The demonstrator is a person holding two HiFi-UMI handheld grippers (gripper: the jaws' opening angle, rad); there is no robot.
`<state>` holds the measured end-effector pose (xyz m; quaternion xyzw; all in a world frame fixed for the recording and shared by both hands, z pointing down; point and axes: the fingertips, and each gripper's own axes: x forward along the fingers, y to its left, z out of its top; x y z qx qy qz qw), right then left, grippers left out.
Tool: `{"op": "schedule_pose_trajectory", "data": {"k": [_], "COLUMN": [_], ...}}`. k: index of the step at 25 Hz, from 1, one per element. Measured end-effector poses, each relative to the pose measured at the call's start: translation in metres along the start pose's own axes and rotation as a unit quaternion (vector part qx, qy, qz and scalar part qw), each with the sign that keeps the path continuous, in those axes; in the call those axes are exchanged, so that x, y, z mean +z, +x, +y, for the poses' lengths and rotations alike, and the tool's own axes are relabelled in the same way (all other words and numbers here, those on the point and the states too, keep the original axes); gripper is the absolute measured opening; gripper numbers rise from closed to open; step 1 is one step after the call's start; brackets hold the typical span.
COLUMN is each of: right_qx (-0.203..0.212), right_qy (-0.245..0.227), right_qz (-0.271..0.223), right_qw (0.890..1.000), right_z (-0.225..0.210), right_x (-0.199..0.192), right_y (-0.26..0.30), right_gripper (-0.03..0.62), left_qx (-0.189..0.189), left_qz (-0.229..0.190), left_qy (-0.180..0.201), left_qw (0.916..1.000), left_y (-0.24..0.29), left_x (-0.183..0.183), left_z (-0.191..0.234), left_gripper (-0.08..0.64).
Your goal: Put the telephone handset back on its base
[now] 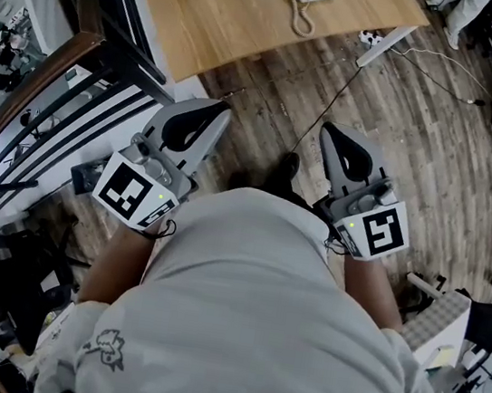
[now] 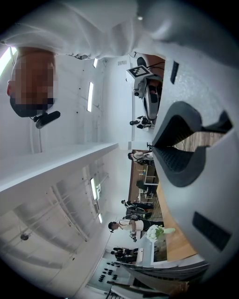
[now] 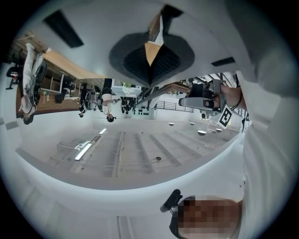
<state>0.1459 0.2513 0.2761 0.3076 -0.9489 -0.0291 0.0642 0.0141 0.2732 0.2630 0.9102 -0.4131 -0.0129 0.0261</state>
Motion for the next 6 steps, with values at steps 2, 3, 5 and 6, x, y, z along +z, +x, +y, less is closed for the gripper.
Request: {"op": "schedule_pose_trajectory", "data": {"k": [2,3,5,6], "right_qx": [0.000,-0.001,-0.002,-0.002], "right_qy": [-0.002,-0.002,-0.002,-0.003], "right_qz": [0.002,0.002,0.003,0.002], "right_qw": [1.000,1.000,1.000,1.000], "right_z": [0.0010,0.0025,0.0062,0.0081], "right_x": [-0.0018,-0.0023,-0.0021,-0.0018], "right_y": [0.0008,0.0011,0.0013,0.0015], "right_gripper": [0.005,0.005,0.005,0.005], "left_qx": [0.000,0.000,0.000,-0.001], "left_qz": [-0.002,-0.003,-0.006,-0.008], "left_qy": [-0.004,-0.006,-0.007,-0.007], "left_qw": [1.0000,1.0000,1.0000,0.9999], "left_y": [-0.0013,-0.0030,-0.0072,-0.0095], "left_x": [0.0009,0.0014,0.0022,0.0026], "left_z": [0.0010,0.0013,0.0016,0.0017], "left_gripper": [0.006,0.006,0.006,0.006]}}
